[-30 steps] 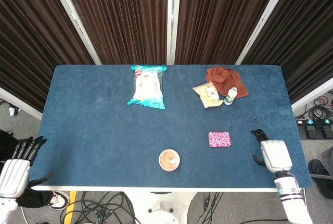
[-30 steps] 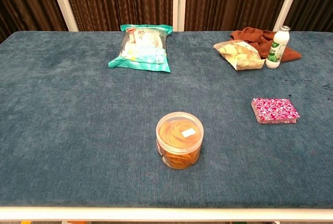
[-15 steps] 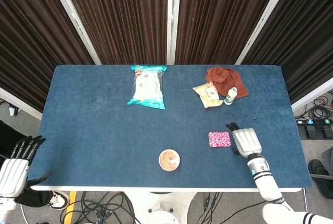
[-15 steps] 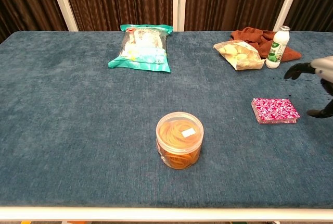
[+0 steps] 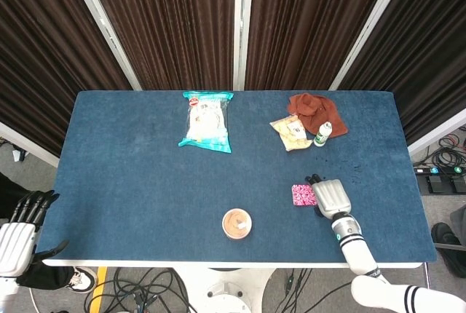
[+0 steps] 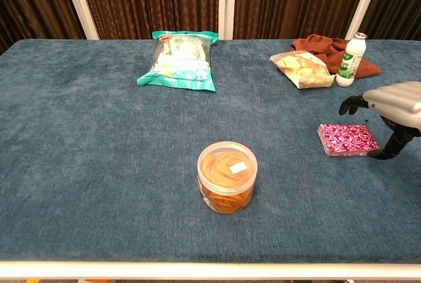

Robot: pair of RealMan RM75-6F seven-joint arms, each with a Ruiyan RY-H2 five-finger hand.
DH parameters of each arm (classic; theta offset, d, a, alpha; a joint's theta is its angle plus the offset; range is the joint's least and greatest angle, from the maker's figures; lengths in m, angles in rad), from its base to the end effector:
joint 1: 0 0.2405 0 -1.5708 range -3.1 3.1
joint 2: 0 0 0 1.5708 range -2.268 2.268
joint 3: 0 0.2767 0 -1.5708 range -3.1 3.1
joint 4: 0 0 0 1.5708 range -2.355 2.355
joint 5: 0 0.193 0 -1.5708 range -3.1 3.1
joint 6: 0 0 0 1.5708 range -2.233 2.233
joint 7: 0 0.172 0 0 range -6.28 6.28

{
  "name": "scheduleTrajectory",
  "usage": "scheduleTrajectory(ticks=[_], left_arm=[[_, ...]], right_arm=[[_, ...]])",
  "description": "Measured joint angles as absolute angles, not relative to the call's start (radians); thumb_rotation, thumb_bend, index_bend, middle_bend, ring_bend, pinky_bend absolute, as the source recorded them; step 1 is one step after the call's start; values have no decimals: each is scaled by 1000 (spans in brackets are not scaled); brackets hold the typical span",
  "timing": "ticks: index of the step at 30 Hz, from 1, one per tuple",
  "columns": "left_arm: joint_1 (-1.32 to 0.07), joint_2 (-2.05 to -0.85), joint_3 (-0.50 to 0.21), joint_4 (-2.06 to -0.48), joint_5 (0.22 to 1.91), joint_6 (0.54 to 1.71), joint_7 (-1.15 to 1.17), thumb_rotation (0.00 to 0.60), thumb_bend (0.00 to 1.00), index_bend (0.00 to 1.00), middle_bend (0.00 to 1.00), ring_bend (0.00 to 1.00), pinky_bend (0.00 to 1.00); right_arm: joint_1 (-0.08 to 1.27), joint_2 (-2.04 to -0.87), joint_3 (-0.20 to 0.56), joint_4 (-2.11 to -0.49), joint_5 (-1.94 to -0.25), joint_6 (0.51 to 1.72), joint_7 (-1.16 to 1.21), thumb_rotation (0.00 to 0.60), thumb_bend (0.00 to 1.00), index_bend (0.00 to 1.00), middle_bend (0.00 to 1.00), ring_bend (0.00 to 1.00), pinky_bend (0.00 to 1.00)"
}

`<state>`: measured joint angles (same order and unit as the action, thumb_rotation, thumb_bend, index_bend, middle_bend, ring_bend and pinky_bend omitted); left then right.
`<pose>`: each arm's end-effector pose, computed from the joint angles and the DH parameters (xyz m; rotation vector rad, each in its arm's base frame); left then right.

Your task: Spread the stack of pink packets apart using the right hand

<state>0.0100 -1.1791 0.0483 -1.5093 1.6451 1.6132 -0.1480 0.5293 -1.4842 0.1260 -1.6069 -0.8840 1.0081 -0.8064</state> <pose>-0.3303 0.1589 0.1661 -1.4038 -0.9743 -1.0125 -0.2540 -0.3198 0.0011 1.8115 -0.9170 0.4330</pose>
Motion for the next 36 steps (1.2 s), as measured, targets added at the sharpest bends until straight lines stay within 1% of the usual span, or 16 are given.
scheduleTrajectory(ticks=[3,7,13,24,36], left_arm=[[11,-1178,48,-1509,1644,1613,-151,600,143,111,77,0,81],[12,-1176,48,-1507,1642,1614,-159,600,143,111,77,0,81],[14,-1183,49,-1493,1637,1609,-170,600,142,111,77,0,81],[18,-1186,49,-1480,1635,1613,-182,600,143,111,77,0,81],[20,-1186,48,-1476,1632,1612,-190,600,143,111,77,0,81]], right_arm=[[545,-1496,120,-1598,-864,1010,-814,600,167,215,191,763,826],[558,-1512,113,-1587,-849,1023,-818,600,174,256,222,763,826],[577,-1526,105,-1575,-832,1036,-823,600,199,279,239,763,826],[606,-1548,89,-1554,-796,1039,-821,600,200,282,245,763,826],[620,-1557,78,-1539,-794,1045,-794,600,200,281,256,763,826]])
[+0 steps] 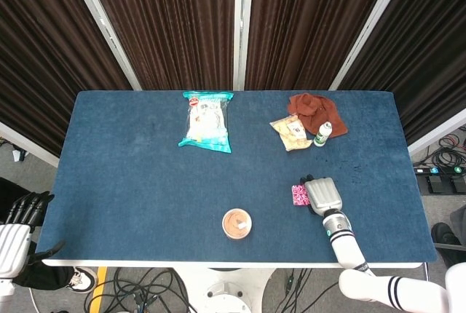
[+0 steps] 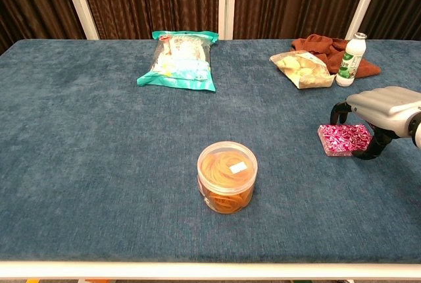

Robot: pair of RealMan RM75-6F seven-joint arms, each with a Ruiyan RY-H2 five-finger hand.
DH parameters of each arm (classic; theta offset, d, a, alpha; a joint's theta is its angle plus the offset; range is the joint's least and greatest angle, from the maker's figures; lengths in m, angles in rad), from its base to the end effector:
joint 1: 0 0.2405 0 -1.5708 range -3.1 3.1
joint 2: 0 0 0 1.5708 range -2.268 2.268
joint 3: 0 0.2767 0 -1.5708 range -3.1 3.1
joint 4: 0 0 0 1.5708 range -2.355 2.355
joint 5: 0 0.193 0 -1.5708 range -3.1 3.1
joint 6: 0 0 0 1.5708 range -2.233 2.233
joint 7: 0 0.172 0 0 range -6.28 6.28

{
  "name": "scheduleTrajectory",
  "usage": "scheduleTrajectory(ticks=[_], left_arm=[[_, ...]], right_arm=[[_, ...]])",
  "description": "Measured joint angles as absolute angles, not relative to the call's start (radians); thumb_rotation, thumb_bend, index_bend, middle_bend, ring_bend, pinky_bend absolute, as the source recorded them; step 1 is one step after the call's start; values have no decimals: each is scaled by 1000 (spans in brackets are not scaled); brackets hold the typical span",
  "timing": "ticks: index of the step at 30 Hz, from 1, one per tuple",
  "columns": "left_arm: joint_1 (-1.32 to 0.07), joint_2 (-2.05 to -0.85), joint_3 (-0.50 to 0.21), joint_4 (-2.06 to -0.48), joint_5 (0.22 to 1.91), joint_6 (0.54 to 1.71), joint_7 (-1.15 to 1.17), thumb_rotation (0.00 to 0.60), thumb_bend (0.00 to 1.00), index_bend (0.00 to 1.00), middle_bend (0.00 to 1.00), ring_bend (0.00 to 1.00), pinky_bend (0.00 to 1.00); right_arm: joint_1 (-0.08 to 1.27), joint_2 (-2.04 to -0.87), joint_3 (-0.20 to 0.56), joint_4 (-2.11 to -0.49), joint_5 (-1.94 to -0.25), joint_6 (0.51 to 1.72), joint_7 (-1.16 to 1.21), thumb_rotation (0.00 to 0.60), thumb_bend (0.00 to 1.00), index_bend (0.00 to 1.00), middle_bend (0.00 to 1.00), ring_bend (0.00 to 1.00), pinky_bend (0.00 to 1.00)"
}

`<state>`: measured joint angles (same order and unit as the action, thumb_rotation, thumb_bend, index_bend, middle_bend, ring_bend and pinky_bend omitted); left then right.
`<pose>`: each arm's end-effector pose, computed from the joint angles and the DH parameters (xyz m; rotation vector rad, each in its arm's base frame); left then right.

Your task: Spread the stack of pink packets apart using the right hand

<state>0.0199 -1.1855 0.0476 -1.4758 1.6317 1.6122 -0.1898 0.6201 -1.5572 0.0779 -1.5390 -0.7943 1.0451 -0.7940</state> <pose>-0.3392 0.1558 0.1674 -1.3825 -0.9961 -1.0080 -0.2462 -0.3322 -0.0209 1.8100 -0.9275 0.4163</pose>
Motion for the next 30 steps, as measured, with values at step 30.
scheduleTrajectory(ticks=[30], left_arm=[[23,-1183,48,-1473,1632,1612,-206,600,143,111,77,0,81]], right_arm=[[625,-1539,74,-1558,-835,1083,-748,600,246,439,395,763,826]])
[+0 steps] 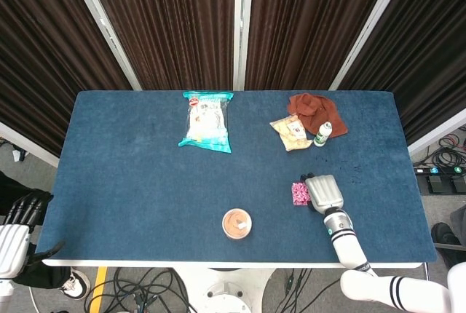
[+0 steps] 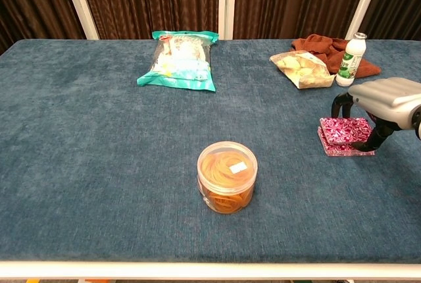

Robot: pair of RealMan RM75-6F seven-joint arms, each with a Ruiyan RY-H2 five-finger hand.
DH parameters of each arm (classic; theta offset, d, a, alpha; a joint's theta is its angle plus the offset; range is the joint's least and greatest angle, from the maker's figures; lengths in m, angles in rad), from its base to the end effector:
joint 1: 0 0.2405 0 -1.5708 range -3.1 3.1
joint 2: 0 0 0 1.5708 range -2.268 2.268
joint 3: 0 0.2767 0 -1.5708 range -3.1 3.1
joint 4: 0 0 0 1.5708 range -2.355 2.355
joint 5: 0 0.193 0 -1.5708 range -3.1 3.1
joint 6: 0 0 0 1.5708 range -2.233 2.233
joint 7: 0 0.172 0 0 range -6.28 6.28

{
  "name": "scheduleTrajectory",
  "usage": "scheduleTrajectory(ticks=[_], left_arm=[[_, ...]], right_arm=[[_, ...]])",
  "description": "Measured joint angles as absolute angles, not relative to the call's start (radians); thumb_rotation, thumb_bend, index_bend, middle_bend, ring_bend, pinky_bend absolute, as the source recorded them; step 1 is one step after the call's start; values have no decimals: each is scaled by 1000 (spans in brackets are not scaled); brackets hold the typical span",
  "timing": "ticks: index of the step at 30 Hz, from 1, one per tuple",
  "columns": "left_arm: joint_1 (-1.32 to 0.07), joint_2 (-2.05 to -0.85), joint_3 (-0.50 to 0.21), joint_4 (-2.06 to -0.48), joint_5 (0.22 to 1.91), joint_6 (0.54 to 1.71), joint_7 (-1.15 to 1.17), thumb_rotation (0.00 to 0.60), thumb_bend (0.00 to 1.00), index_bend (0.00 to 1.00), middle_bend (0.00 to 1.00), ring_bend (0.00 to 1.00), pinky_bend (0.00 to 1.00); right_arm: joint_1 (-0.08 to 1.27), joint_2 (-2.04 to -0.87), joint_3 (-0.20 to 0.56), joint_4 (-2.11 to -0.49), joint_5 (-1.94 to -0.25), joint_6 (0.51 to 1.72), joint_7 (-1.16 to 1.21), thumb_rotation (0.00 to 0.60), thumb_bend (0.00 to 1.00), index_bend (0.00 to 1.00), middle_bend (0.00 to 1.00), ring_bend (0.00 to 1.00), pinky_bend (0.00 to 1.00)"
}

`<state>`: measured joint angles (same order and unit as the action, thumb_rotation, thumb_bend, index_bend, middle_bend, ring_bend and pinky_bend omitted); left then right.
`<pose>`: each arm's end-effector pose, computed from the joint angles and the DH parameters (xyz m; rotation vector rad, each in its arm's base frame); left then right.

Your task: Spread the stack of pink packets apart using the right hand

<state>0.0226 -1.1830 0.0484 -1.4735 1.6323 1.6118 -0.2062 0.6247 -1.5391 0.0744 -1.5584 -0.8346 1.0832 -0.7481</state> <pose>-0.3402 0.1547 0.1682 -1.3778 -1.0079 -1.0140 -0.2390 -0.3358 -0.0104 1.7859 -0.9118 0.4785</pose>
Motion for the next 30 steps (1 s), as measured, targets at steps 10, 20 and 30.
scheduleTrajectory(ticks=[10,20,30], left_arm=[[25,-1176,46,-1478,1633,1619,-210,600,143,111,77,0,81],[31,-1161,44,-1476,1628,1630,-229,600,143,111,77,0,81],[35,-1162,44,-1462,1624,1629,-247,600,143,111,77,0,81]], right_arm=[[695,-1555,134,-1598,-797,1088,-819,600,246,445,401,763,826],[813,-1695,194,-1488,-700,1064,-904,600,242,442,362,763,826],[856,-1726,191,-1441,-616,1015,-918,600,100,54,126,747,824]])
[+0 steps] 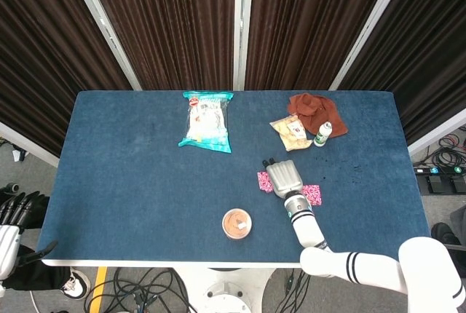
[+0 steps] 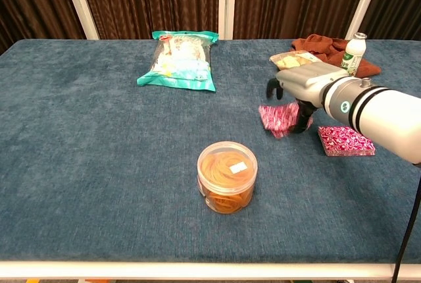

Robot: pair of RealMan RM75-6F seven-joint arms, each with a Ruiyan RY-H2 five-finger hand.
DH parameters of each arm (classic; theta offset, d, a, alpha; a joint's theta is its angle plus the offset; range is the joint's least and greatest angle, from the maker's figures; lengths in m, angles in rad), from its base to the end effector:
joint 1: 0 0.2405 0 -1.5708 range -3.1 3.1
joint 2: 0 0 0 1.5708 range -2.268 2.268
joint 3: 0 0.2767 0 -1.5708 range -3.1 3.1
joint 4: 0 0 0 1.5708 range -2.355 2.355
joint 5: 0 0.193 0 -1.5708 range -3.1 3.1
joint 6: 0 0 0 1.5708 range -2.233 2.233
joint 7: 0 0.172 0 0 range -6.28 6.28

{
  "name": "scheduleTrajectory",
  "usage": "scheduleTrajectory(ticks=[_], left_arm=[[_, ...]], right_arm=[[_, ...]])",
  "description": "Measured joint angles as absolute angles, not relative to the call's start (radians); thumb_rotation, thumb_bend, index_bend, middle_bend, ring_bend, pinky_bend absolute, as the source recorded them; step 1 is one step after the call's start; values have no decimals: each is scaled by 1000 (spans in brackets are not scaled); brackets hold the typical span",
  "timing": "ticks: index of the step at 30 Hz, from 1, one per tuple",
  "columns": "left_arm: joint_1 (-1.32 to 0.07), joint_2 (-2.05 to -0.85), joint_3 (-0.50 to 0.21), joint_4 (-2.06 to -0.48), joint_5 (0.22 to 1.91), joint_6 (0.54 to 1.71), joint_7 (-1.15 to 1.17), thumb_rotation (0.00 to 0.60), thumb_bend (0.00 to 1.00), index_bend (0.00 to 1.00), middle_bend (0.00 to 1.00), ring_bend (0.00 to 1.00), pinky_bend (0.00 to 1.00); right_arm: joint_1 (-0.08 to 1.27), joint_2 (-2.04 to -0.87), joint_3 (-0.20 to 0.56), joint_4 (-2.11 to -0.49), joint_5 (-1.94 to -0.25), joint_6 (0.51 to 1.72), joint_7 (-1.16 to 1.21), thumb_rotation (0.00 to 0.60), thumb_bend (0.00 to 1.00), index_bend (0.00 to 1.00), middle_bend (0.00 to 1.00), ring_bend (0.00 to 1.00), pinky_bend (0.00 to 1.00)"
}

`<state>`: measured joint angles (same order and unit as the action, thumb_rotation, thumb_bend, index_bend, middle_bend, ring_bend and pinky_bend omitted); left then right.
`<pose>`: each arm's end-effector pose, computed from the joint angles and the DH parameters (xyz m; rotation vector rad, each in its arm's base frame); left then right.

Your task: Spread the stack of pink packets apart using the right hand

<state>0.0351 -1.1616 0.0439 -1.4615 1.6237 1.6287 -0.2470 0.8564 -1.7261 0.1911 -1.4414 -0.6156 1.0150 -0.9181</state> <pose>-0.3451 0.1513 0.1804 -1.3512 -1.0066 -1.0196 -0.1538 -0.3809 -0.0684 1.8751 -0.8783 0.5055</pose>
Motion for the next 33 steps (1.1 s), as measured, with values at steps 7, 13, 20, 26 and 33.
scheduleTrajectory(ticks=[7,13,20,26,33], left_arm=[[35,-1165,44,-1459,1626,1628,-245,600,142,111,77,0,81],[34,-1167,46,-1458,1627,1622,-242,600,143,111,77,0,81],[33,-1173,50,-1459,1632,1617,-230,600,143,111,77,0,81],[32,-1176,52,-1459,1631,1611,-224,600,143,111,77,0,81],[32,-1176,52,-1460,1632,1611,-224,600,144,111,77,0,81]], right_arm=[[859,-1696,181,-1483,-623,1032,-908,600,97,34,118,742,822],[824,-1622,148,-1577,-672,1090,-886,600,97,82,167,745,822],[745,-1499,72,-1655,-699,1128,-839,600,97,174,214,744,822],[717,-1481,39,-1635,-706,1095,-793,600,97,196,221,744,822],[713,-1506,24,-1609,-719,1081,-790,600,100,246,235,744,822]])
